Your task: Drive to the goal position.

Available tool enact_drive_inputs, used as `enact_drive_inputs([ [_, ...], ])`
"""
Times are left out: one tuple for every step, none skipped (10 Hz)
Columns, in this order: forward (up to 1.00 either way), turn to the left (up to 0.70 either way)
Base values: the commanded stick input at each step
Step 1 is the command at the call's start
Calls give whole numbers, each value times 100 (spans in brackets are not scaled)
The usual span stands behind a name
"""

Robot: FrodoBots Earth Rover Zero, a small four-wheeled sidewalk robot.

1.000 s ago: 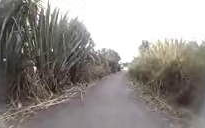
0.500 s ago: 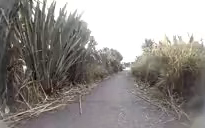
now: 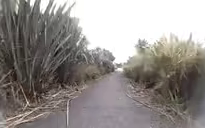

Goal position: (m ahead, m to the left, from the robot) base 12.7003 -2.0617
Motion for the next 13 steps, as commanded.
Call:
enact_drive_inputs([
  [70,-35],
  [70,-35],
  [70,-35],
  [70,-26],
  [70,-3],
  [70,0],
  [70,0],
  [70,0],
  [70,0],
  [70,0],
  [70,0],
  [70,0],
  [70,0],
])
